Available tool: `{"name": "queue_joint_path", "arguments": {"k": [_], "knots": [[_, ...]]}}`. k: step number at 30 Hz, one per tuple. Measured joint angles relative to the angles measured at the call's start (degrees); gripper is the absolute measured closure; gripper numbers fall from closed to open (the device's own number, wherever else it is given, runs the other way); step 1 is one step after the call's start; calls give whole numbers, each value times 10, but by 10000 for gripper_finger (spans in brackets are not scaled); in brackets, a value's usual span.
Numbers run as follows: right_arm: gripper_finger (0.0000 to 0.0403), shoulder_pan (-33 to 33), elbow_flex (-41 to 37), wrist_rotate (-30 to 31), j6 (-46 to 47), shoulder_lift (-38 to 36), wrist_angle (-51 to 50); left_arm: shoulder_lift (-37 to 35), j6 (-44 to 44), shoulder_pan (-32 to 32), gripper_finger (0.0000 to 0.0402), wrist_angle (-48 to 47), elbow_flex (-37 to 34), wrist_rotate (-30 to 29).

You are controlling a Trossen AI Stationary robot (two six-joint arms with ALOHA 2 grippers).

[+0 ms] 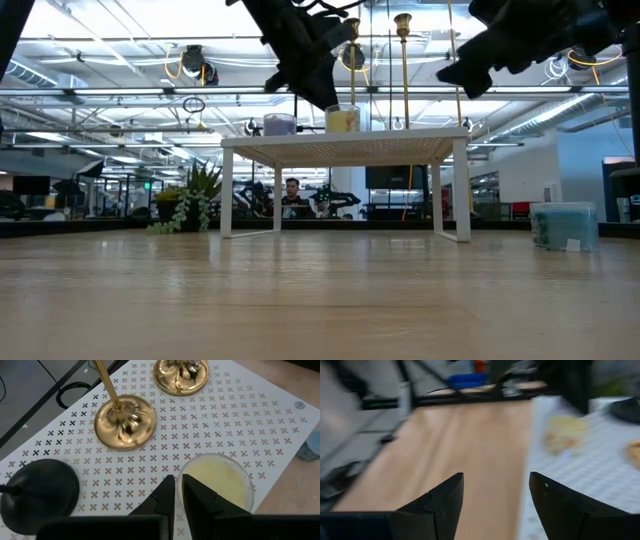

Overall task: Pick & Place candle stick holders
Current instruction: Put the blue scented candle on the shelf

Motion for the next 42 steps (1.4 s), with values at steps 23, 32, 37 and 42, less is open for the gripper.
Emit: {"name": "queue_joint_path", "arguments": {"k": [23,32,37,42], "knots": [[218,235,-29,224,138,13,-277,-173,65,-145,360,-14,0,-137],[218,227,-54,259,184,13,-258,-193,88,-207,360,-13,0,-187],[218,227,-114,244,173,13,-176,-193,90,-212,360,-13,0,-196],[218,227,-154,247,169,13,-120,-192,98,-212,360,-13,0,-196]]}}
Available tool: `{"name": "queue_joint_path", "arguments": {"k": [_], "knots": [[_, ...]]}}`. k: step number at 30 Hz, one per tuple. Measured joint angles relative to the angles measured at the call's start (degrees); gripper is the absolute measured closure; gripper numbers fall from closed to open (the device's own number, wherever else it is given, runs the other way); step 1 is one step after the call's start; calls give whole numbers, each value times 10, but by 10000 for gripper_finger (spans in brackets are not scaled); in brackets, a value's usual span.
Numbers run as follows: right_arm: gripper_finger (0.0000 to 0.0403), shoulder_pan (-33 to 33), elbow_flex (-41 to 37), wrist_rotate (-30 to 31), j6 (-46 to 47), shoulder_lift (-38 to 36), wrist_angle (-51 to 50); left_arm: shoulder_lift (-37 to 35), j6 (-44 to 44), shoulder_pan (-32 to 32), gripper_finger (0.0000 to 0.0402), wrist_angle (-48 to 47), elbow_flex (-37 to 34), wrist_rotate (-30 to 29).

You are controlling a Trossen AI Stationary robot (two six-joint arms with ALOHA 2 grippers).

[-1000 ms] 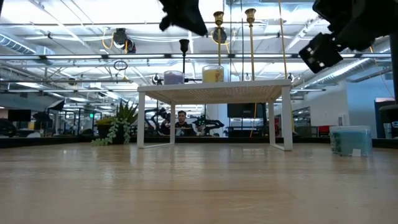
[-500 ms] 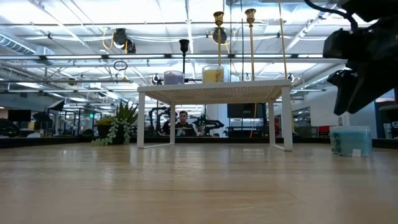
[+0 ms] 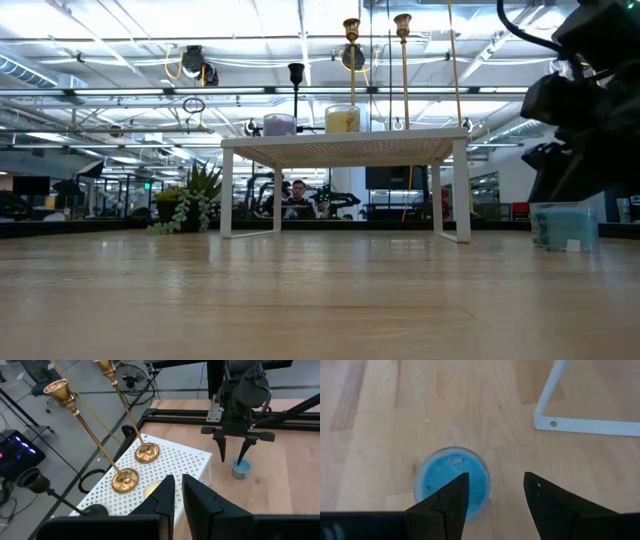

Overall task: Pick & Place candle stick holders
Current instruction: Put the blue scented candle on the shelf

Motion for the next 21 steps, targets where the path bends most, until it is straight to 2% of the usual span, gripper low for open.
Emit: {"name": "queue_joint_path", "arguments": {"k": [7,21], "knots": [[222,0,-13,0,-3,0,22,0,6,2,360,1,0,0],[274,-1,-13,3,-30,0,39,0,2,2,360,1,0,0]]}}
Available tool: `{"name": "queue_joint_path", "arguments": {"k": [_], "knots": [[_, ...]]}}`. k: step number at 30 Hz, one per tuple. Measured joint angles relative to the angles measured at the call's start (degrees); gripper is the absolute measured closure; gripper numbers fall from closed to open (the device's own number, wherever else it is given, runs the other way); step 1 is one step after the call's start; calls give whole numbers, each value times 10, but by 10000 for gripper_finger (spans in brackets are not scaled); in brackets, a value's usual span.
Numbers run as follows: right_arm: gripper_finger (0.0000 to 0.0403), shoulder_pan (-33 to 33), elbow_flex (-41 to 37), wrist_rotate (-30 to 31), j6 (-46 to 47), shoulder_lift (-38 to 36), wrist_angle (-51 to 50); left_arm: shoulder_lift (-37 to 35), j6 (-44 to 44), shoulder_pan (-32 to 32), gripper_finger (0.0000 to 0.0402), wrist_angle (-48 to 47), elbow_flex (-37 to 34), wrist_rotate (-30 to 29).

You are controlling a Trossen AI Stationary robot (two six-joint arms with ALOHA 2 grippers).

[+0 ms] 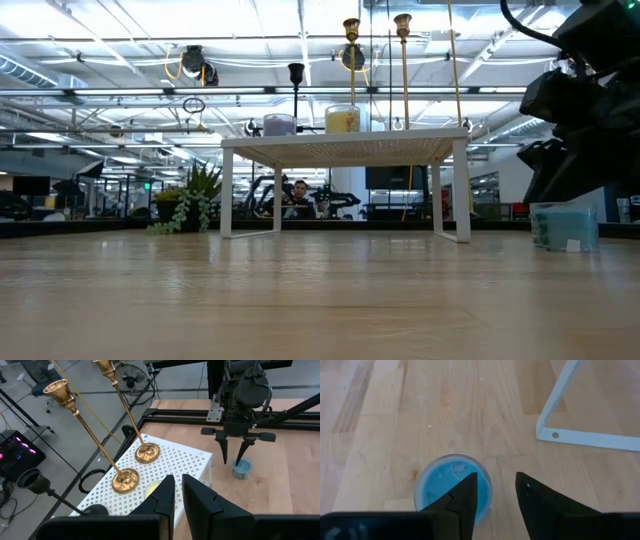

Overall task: Pick & Place candle stick holders
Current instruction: Put the blue scented candle on the shelf

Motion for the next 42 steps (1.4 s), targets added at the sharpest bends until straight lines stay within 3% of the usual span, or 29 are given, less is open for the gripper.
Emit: {"name": "queue_joint_path", "arguments": {"k": [7,17,30,36,42], "knots": [[323,-2,0,33,-18,0,-2,0,-4,0,360,0,0,0],[395,-26,0,10,-20,0,-9,0,-9,0,360,0,0,0],[401,-16,8,8,-15,0,2,0,-9,-3,360,0,0,0],[402,4,66,-49,-15,0,-1,0,-9,-13,360,-1,0,0],[402,12,152,-49,-48,4,17,0,-6,-16,360,-1,0,0]]}}
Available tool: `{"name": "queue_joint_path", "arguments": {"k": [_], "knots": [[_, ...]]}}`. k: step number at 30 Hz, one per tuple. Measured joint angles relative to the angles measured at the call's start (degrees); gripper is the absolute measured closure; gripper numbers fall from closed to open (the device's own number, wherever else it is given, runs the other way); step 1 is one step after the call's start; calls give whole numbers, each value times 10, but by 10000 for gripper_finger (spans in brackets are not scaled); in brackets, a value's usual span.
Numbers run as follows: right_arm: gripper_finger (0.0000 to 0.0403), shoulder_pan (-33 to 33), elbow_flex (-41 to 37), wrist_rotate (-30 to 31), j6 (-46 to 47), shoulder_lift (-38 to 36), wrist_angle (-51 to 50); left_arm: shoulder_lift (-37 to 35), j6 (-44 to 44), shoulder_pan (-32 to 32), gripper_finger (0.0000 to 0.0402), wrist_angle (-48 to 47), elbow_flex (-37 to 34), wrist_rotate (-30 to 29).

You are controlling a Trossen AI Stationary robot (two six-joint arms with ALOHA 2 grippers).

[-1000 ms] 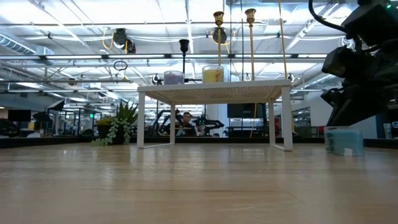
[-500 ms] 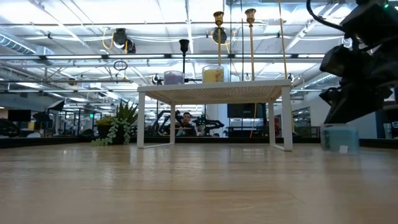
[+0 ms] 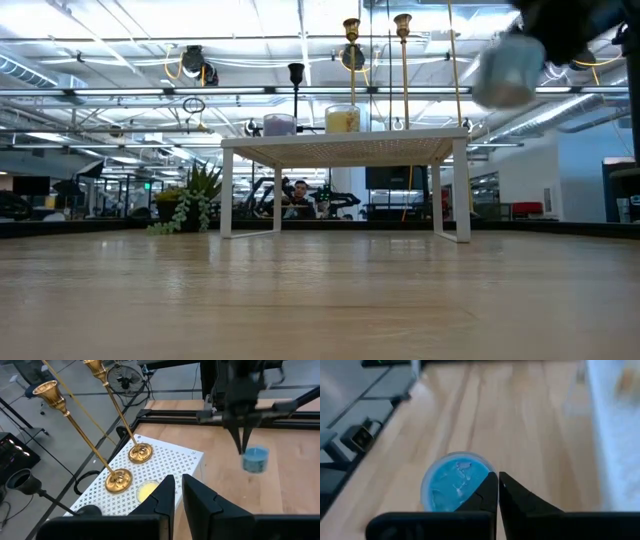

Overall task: Pick & Place candle stick holders
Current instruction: Put the blue scented candle on the shelf

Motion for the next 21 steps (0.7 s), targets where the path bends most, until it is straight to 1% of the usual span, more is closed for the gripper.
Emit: {"name": "queue_joint_path", "arguments": {"k": [3,5,7,9,13,15,18,21], "knots": [[402,-13,67,3,-84,19,-32,0,7,0,360,0,0,0],[402,-30,114,23,-142,41,-59,0,9,0,360,0,0,0],[402,-58,156,31,-191,68,-91,0,9,0,360,0,0,0],[403,-93,187,30,-221,101,-112,0,9,0,360,0,0,0],[403,-170,231,30,-256,161,-144,0,8,0,360,0,0,0],[403,-205,240,29,-259,181,-155,0,8,0,360,0,0,0],[402,-248,243,11,-247,197,-152,0,9,0,360,-1,0,0],[400,-273,244,-1,-241,202,-153,0,9,0,360,-7,0,0]]}}
